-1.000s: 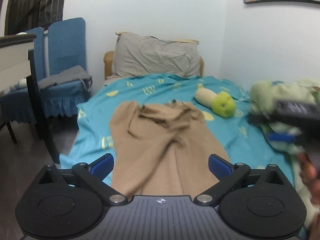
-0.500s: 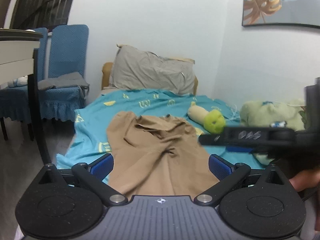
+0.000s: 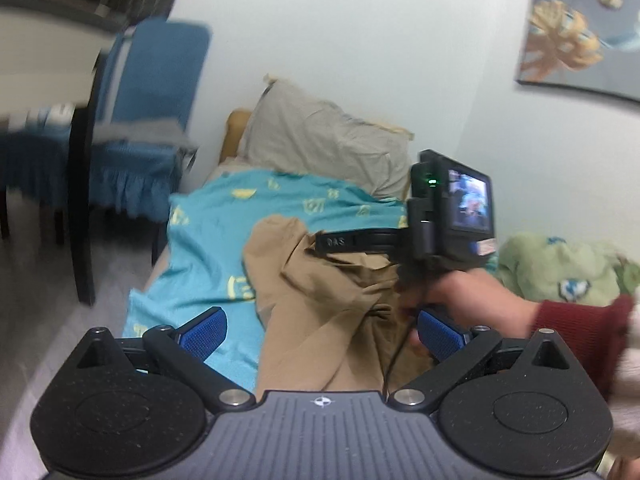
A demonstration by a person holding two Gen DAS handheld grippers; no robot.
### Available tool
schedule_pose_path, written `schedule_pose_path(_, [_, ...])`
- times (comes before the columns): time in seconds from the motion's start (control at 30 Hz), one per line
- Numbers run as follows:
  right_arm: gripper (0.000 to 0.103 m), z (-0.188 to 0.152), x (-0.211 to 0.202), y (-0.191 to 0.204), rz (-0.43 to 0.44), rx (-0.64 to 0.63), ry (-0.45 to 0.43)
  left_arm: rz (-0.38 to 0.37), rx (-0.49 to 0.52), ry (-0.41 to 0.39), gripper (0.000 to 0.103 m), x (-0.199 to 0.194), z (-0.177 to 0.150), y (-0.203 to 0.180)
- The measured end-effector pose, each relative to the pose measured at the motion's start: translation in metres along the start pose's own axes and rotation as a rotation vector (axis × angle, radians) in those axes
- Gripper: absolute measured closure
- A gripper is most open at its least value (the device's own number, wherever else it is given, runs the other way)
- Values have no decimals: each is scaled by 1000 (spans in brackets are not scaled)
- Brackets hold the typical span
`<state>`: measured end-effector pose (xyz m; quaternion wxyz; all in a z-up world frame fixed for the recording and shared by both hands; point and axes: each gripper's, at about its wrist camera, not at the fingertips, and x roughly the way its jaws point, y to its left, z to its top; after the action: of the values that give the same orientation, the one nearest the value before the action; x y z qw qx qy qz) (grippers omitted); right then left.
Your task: Fold clothes
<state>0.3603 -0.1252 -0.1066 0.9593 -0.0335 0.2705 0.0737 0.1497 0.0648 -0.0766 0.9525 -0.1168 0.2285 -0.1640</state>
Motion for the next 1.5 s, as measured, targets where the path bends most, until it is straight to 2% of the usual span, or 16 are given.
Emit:
schedule_pose_path(0.07, [36,1,23,3,-27,-37,33,-12,-44,11,0,9,0,11])
schedule_pose_path(0.1, [42,2,35,5,-41,-56,50,-11,-61,20,0,13,0,15])
schedule_pose_path(0.2, [87,2,61,5,-124,-91,96,-16,-114,44,0,23,-2,28])
schedule_pose_path(0.23, [92,2,60,1,-135,-77,81,-20,-134,50,0,25,-3,31])
schedule_pose_path(0.37, [96,8,49,-19,-172,2,-2,-40,-181,57,0,28,-5,38])
schedule_pose_path(0.5, [96,24,36,-60,-223,180,-81,-54,-158,56,0,28,-8,32])
schedule_pose_path(0.67, [96,20,64,-110,-255,375,5,-55,-72,52,0,31,-14,17])
schedule_pose_path(0.8, [94,1,81,-145,-194,562,60,-30,16,71,0,40,-23,5])
schedule_pose_path(0.87, [93,-5,76,-143,-153,551,37,-21,26,85,0,46,-26,4])
schedule_pose_path(0.9, [92,-6,72,-142,-135,521,28,-16,31,93,0,48,-27,4])
schedule_pose_path(0.97, [79,-3,66,-137,-104,469,38,-6,38,102,0,53,-28,4])
schedule_pose_path(1.03, [12,2,41,-133,-77,440,8,6,48,95,1,51,-28,2])
schedule_pose_path(1.07, [4,4,28,-131,-64,425,-7,14,55,88,1,49,-28,2])
schedule_pose_path(1.1, [0,6,15,-130,-51,411,-23,22,70,79,1,46,-28,0])
schedule_pose_path(1.33, [0,20,-111,-102,13,342,-58,51,138,55,1,18,-31,-20])
schedule_pose_path(1.5, [0,-4,-216,-72,71,348,-44,41,126,67,1,-5,-33,-35])
